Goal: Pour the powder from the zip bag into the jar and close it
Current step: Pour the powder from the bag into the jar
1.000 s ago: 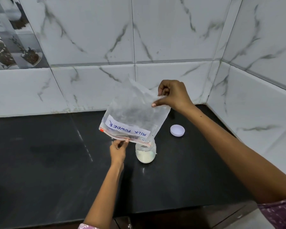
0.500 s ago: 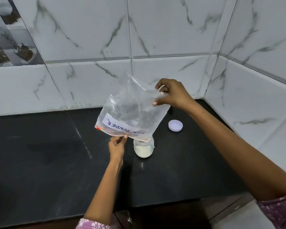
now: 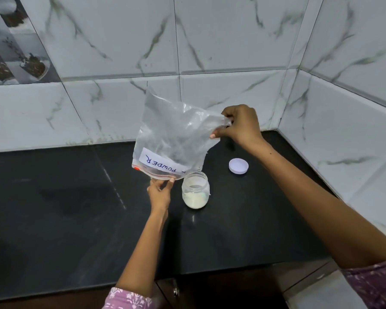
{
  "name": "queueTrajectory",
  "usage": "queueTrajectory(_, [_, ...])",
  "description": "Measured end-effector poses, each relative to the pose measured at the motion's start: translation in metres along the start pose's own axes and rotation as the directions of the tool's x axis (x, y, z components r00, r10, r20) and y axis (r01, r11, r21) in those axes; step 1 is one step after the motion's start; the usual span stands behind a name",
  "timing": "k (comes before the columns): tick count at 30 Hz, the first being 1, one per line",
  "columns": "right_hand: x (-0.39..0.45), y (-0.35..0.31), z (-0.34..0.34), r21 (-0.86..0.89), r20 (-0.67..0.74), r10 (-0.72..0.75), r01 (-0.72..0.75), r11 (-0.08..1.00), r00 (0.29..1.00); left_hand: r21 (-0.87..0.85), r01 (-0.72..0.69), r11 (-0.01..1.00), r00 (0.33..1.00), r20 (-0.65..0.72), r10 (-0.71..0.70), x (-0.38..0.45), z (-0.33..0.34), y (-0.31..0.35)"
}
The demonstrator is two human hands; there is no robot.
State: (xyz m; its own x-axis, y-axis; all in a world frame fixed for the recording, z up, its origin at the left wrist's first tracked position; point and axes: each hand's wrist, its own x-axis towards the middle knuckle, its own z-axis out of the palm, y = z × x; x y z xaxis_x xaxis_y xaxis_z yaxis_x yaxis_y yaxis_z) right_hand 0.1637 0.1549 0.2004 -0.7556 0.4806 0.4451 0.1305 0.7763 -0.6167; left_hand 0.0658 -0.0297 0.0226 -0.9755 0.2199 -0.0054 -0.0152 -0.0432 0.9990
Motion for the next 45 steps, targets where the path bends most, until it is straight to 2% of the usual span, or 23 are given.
queueTrajectory(6, [-0.006,0.004,0.004,-0.016,0.023,0.031,-0.031,0.999,0.999,0.020,0.038,0.999,0.998,-0.047,-0.037,-0.002,-0.003,-0.003])
queueTrajectory(15, [0.002,-0.002,-0.007,0.115,-0.060,0.014,-0.006,0.993,0.998,-0.096,-0.026,0.995,1.000,-0.014,0.024,0.000,-0.005,0.015])
queueTrajectory(24, [-0.012,0.012,0.013,-0.001,0.069,0.017,-0.017,1.000,0.997,0.009,0.025,1.000,0.998,-0.049,-0.025,-0.003,-0.009,0.005])
queueTrajectory(30, [-0.011,0.015,0.005,0.035,-0.018,0.026,-0.025,0.999,0.999,0.071,0.040,0.997,0.996,-0.081,-0.034,-0.001,-0.008,0.001])
queueTrajectory(35, [-0.015,0.016,0.004,0.016,0.007,0.049,-0.049,0.999,0.999,-0.055,0.034,0.998,0.998,-0.043,-0.037,-0.005,-0.004,0.012])
queueTrajectory(38, [-0.017,0.013,0.000,0.007,0.048,0.032,-0.032,0.999,0.998,-0.057,0.024,0.998,1.000,-0.001,-0.025,-0.004,-0.007,0.016])
queueTrajectory(41, [-0.014,0.009,-0.004,0.093,-0.056,-0.005,0.010,0.996,0.998,-0.059,0.015,0.998,1.000,0.022,-0.013,0.000,-0.012,0.026])
queueTrajectory(43, [-0.009,0.010,-0.005,0.188,-0.122,0.032,-0.009,0.982,0.992,-0.098,-0.011,0.995,1.000,0.008,0.012,0.004,-0.017,0.033])
queueTrajectory(45, [-0.008,0.015,-0.003,0.230,-0.109,0.105,-0.078,0.970,0.988,-0.156,-0.030,0.987,1.000,-0.010,0.029,0.006,-0.021,0.038])
